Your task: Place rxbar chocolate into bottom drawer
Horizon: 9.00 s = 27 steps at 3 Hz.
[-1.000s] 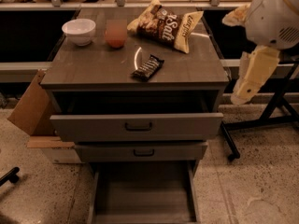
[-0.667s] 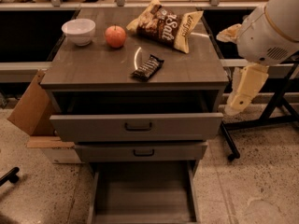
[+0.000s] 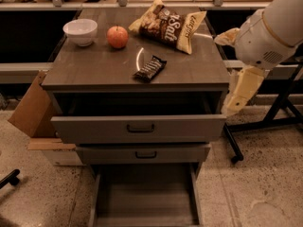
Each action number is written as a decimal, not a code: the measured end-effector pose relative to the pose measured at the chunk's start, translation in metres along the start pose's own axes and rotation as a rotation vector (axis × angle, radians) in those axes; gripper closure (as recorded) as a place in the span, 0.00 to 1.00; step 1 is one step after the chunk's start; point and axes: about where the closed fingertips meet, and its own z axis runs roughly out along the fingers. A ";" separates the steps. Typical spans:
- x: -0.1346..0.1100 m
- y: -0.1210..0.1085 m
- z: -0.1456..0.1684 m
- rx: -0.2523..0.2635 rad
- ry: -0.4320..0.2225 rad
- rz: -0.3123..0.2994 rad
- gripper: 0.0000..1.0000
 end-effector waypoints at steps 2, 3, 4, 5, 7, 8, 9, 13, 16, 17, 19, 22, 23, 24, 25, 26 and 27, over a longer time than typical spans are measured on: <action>-0.023 -0.022 0.046 -0.043 -0.095 -0.037 0.00; -0.036 -0.034 0.058 -0.045 -0.132 -0.001 0.00; -0.048 -0.045 0.070 -0.046 -0.173 0.082 0.00; -0.064 -0.058 0.091 -0.095 -0.223 0.081 0.00; -0.064 -0.062 0.097 -0.087 -0.251 0.098 0.00; -0.070 -0.074 0.115 -0.073 -0.299 0.141 0.00; -0.077 -0.089 0.136 -0.058 -0.342 0.186 0.00; -0.087 -0.138 0.191 0.006 -0.321 0.279 0.00; -0.091 -0.142 0.218 -0.016 -0.230 0.293 0.00; -0.091 -0.140 0.224 -0.026 -0.210 0.295 0.00; -0.096 -0.136 0.221 -0.021 -0.176 0.291 0.41; -0.129 -0.112 0.141 0.032 -0.262 0.211 1.00; -0.140 -0.082 0.129 -0.033 -0.368 0.146 1.00; -0.147 -0.078 0.126 -0.036 -0.398 0.107 1.00; -0.147 -0.078 0.126 -0.036 -0.398 0.107 1.00; -0.142 -0.062 0.135 -0.066 -0.403 0.114 1.00; -0.135 -0.035 0.144 -0.110 -0.420 0.111 1.00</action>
Offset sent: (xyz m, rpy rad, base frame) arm 0.0573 0.0540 -0.0385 0.1180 0.0246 0.0918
